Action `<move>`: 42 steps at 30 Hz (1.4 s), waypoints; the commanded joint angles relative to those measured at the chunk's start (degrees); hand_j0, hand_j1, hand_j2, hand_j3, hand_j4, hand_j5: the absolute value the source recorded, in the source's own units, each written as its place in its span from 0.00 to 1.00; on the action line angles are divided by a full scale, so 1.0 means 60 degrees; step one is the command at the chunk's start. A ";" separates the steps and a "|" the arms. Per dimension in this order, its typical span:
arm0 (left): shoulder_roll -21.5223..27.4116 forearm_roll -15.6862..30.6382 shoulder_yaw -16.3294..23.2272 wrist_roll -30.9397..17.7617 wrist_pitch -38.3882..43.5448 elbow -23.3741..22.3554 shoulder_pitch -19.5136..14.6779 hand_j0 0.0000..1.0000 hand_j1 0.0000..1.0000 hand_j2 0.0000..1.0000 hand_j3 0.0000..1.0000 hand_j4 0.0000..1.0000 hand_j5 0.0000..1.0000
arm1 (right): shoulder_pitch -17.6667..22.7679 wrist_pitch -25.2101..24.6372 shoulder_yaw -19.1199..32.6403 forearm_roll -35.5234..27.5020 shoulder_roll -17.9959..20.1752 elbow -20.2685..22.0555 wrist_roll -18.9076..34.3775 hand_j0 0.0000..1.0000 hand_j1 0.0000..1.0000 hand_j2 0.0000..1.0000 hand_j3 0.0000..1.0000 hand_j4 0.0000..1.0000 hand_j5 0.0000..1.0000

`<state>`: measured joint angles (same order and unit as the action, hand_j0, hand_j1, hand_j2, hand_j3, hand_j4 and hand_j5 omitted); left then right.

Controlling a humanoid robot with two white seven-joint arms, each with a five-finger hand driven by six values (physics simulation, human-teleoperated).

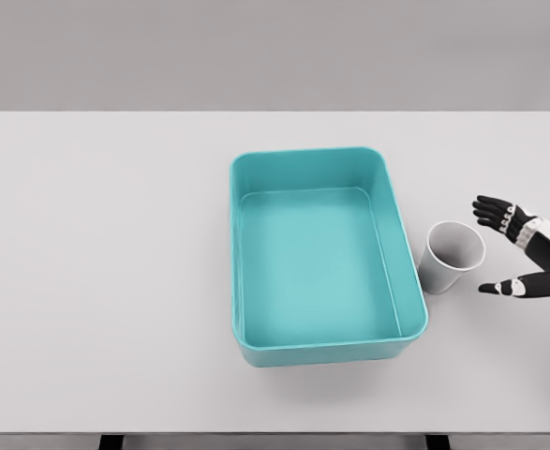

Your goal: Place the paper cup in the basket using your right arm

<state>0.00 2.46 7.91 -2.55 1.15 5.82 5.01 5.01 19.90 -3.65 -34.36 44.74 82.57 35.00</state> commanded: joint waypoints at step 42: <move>0.0001 -0.0001 0.0000 -0.0001 -0.0001 -0.0004 -0.0015 1.00 1.00 1.00 1.00 1.00 1.00 | -0.0483 -0.0079 -0.0680 0.0116 -0.0836 -0.0344 -0.0001 1.00 1.00 1.00 1.00 1.00 1.00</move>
<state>0.00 2.46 7.91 -2.55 1.14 5.81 5.01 2.11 19.46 -7.67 -33.29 39.72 80.59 35.00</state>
